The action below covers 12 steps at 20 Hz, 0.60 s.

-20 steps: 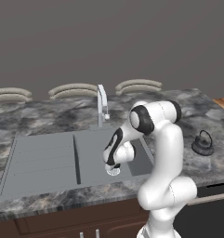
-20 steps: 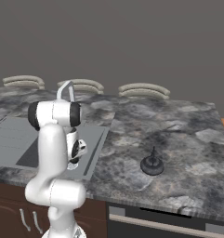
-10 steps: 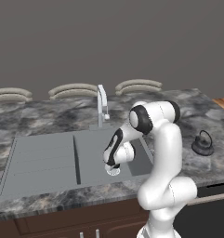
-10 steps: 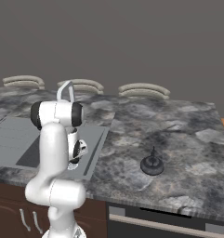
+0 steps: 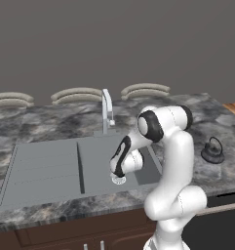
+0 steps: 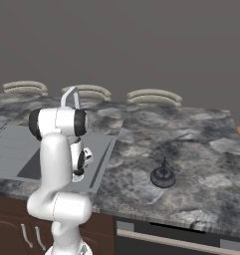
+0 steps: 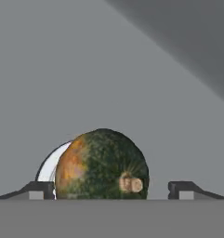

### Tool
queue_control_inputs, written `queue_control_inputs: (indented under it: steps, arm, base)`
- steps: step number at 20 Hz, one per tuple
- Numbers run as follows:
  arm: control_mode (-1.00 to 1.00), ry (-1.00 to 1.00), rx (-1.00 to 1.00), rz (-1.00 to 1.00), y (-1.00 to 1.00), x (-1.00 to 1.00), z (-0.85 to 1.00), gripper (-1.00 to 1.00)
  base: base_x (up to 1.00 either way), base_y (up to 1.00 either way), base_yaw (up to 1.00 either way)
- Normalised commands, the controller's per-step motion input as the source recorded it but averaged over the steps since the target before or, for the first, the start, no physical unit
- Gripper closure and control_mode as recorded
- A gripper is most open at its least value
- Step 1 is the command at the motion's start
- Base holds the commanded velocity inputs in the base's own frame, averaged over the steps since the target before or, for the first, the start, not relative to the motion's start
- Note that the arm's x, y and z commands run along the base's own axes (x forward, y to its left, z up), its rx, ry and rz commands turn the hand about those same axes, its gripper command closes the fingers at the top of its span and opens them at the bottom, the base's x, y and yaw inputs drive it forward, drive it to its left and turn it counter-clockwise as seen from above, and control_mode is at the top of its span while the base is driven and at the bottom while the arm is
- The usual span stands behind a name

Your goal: Pick up all produce items and place them in the sink. Turn on the sink faucet to wash them. Then turn the sink off and put them in the tray.

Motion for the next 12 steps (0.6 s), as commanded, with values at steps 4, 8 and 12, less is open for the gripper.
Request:
queue_control_inputs:
  steps: [4, 8, 12]
  arm:
    - [-1.0, -0.09, 0.01, 0.0, 0.0, -0.11, 0.54, -1.0]
    - [-1.0, -0.1, 0.02, 0.0, 0.0, -0.16, 0.59, -1.0]
    - [-1.0, -0.09, 0.04, 0.0, -0.08, -0.18, 0.73, -1.0]
  base:
    - [0.0, 0.0, 0.0]
    - [0.0, 0.0, 0.0]
    - [0.0, 0.0, 0.0]
